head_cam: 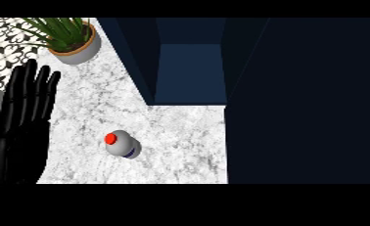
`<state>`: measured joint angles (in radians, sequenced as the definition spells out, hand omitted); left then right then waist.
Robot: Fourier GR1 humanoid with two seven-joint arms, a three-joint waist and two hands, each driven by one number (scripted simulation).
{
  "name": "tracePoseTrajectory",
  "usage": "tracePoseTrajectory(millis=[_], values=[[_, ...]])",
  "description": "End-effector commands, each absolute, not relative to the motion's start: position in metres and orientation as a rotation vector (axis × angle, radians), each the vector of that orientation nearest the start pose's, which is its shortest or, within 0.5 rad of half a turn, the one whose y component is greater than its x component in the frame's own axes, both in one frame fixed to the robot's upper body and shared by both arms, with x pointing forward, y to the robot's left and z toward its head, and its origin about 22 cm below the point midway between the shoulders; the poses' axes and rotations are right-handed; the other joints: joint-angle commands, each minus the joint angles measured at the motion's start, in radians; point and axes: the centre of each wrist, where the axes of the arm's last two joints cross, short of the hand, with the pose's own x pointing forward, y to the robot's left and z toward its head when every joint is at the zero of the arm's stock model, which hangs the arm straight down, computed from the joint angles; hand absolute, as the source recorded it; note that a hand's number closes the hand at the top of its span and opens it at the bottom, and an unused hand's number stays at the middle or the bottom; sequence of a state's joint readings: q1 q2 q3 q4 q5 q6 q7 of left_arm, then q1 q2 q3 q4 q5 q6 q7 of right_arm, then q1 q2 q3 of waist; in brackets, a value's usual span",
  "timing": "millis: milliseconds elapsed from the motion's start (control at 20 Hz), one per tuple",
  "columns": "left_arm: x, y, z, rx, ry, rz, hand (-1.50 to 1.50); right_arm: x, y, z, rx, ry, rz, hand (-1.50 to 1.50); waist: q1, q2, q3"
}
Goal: Pick up the bottled water, place it into the cabinet and close the cabinet
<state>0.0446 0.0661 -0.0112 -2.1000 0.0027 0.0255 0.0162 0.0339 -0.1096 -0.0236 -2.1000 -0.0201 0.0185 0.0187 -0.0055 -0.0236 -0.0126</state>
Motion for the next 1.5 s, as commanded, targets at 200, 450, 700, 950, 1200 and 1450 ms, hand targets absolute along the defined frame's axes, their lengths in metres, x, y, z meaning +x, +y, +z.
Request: tracePoseTrajectory(millis=[200,450,700,950,1200,1450], values=[[0.186,0.235,0.131,-0.131,-2.128,-0.218,-1.50,0.174,-0.229,0.139,-0.026,-2.149,0.052,-1.50,0.003,0.020,0.012],[0.172,0.224,0.118,-0.260,-1.819,-0.139,-1.50,0.154,-0.235,0.120,0.146,-1.854,0.051,-1.50,-0.003,0.019,0.013],[0.124,0.235,0.129,-0.227,-1.809,-0.127,-1.50,0.102,-0.227,0.147,0.164,-1.847,0.045,-1.50,0.003,0.017,0.012],[0.105,0.228,0.127,-0.197,-1.802,-0.120,-1.50,0.107,-0.228,0.142,0.160,-1.842,0.050,-1.50,0.010,0.020,0.012],[0.117,0.223,0.116,-0.154,-1.764,-0.137,-1.50,0.088,-0.232,0.154,0.152,-1.856,0.041,-1.50,0.003,0.021,0.012],[0.116,0.236,0.102,-0.085,-1.769,-0.101,-1.50,0.069,-0.222,0.156,0.171,-1.832,0.046,-1.50,-0.001,0.018,0.012]])
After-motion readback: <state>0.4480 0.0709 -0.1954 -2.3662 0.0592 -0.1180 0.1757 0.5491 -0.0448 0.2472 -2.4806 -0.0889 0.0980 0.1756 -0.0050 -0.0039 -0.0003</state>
